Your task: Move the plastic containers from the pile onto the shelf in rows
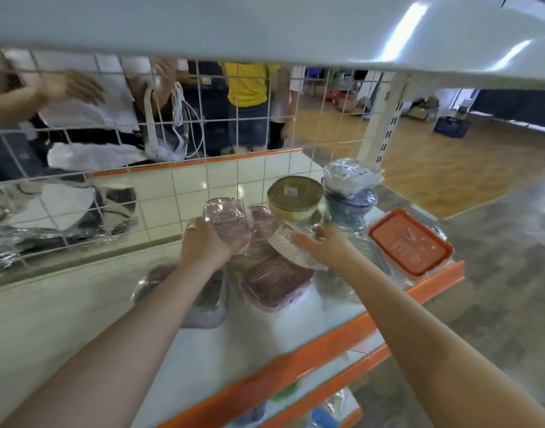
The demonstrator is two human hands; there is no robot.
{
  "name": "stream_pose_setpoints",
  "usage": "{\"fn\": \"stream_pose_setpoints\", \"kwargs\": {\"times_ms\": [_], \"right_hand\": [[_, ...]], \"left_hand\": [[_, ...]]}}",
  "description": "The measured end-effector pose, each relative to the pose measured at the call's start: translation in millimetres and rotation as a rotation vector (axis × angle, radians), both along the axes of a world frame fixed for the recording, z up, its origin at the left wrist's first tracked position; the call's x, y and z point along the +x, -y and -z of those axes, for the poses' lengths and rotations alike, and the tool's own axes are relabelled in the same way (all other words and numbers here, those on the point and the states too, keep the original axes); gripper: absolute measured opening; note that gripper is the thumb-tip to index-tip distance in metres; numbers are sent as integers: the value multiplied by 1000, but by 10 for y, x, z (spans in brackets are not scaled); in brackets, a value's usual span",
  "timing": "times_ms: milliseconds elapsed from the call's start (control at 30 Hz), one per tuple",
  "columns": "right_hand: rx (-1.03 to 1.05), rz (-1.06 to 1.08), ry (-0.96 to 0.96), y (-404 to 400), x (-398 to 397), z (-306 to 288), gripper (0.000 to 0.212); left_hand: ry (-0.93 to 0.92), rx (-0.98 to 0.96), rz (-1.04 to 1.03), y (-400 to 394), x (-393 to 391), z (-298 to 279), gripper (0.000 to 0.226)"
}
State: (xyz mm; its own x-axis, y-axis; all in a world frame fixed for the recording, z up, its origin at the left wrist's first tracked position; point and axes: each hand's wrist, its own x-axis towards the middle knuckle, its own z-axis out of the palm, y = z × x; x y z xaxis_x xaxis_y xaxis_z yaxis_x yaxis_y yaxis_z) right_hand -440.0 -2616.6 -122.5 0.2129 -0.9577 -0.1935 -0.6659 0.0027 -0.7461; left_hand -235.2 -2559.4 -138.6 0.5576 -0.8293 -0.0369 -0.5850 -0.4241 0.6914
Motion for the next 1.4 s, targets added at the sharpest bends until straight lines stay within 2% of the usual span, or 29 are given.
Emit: {"fn": "stream_pose_setpoints", "kwargs": {"times_ms": [133, 167, 233, 367, 500, 700, 833, 1033, 1100, 1233, 1400], "right_hand": [[15, -32, -25, 74, -46, 28, 122], [20, -37, -29, 86, -56, 21, 120], [37, -36, -11, 109, -68, 29, 101], [64, -60, 14, 112, -63, 65, 85], [95, -99, 137, 40, -99, 53, 73], [11, -313, 145, -92, -120, 22, 75], [-7, -449, 106, -215, -47, -29, 85], [-24, -538, 58, -403, -8, -77, 85], [-40, -481, 72, -454, 27, -45, 87], [-127, -228, 72, -573, 132, 56, 93], [-195, -43, -8, -753, 319, 137, 98]], "left_hand": [[-17, -1, -80, 112, -64, 25, 113], [-28, -3, -92, 140, -59, 46, 115], [-18, 3, -103, 168, -67, 55, 114], [95, -21, -111, 153, -111, 13, 86], [57, -38, -114, 139, -12, 26, 68], [-5, -68, -124, -69, 149, -53, 59], [23, -75, -133, -272, 270, -93, 64], [17, -62, -63, -536, 419, -50, 70], [64, -60, -45, -639, 419, -53, 69], [127, -63, -54, -797, 367, -73, 66], [75, -74, -43, -939, 411, 65, 70]]}}
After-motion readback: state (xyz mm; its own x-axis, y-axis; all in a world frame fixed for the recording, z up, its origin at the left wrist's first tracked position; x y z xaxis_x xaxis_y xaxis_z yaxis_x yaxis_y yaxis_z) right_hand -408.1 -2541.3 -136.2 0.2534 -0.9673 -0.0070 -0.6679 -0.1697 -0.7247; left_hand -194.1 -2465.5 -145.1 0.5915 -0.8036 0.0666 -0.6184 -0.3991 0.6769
